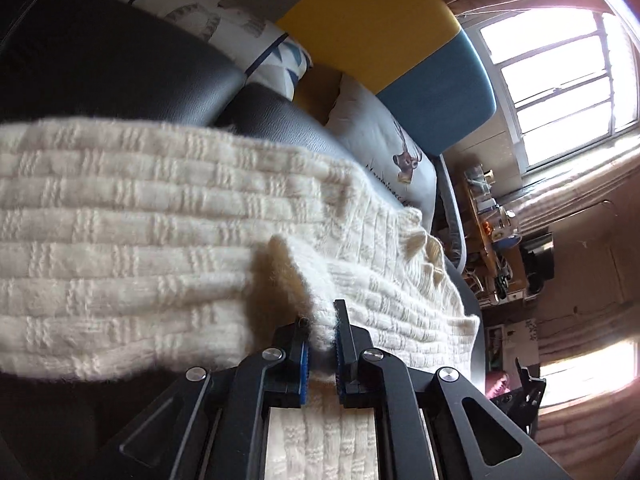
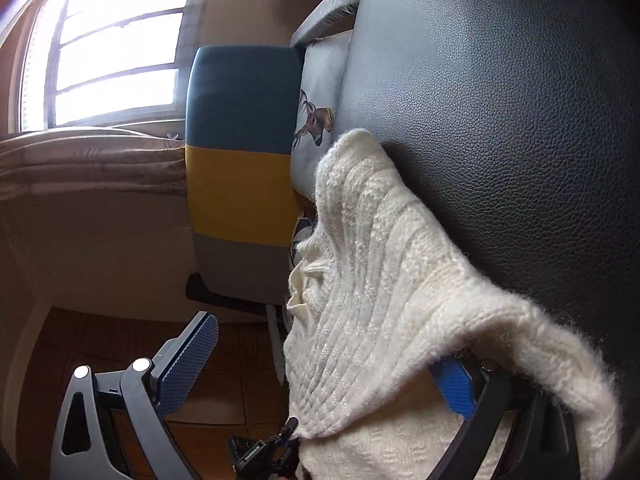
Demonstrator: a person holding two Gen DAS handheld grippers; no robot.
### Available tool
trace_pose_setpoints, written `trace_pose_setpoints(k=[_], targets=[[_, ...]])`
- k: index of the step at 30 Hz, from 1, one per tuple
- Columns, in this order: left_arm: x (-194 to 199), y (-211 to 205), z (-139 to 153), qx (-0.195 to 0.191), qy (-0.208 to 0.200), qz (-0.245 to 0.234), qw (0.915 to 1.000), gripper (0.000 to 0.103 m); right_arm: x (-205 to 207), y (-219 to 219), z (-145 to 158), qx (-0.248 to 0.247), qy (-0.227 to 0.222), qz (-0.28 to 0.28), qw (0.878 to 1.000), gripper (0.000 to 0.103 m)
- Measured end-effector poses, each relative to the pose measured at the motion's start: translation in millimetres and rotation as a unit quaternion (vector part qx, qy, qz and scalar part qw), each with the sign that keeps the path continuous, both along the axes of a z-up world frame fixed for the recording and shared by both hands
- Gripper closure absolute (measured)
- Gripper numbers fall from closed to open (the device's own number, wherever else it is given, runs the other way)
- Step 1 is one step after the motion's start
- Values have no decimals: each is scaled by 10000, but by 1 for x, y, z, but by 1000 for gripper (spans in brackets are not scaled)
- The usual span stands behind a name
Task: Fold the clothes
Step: 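Carry the held cuff with the left gripper across the sweater body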
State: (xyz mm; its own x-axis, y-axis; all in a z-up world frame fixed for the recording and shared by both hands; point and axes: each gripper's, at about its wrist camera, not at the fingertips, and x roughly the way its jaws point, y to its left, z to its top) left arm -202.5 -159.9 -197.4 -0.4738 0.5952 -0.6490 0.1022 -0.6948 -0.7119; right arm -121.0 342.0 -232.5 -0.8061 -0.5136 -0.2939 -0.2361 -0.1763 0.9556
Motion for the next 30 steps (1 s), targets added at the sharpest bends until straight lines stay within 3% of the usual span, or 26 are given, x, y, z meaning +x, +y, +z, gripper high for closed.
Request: trace_pose_setpoints(k=[2,5,7,9,11,12,13,18,20,22,26,30], targets=[[3,-6,-7,281,-94,42,9996,92,-3,-4,3,158,-68,39,9998,3],[1,-12,-10,707,-171,42,9973,78,-5,-10,7,467,-156,151,9987,3],[-4,-14,-10,827,-165,68,9964,63,-6,-16,12,797,-144,244,9964,3],[-9,-12,-9,790,-160,94,9967,62,-7,-23,18,1237,-116,321,9917,3],[-14,-4,-4,396,-72,45,9992,69,-9,-30,23,1597,-160,443,9860,3],[-17,2,-1,148,-23,-14,9999,89,-11,-33,25,1699,-178,496,9840,3],[-20,8,2,17,18,-113,9999,96,-11,-34,28,1776,-148,518,9826,4],[-18,17,56,21,1136,-103,9935,96,-3,-34,54,2239,327,279,9737,6],[-20,20,68,-131,1382,-96,9903,96,1,-33,51,2469,301,317,9681,6],[-35,22,66,-512,1254,-136,9907,96,1,-31,36,2436,-53,378,9691,8],[-52,28,10,-1281,335,-275,9908,96,19,-16,15,2208,-245,176,9748,23],[-41,16,-3,-838,300,-96,9960,93,27,-1,13,1935,-231,156,9807,24]])
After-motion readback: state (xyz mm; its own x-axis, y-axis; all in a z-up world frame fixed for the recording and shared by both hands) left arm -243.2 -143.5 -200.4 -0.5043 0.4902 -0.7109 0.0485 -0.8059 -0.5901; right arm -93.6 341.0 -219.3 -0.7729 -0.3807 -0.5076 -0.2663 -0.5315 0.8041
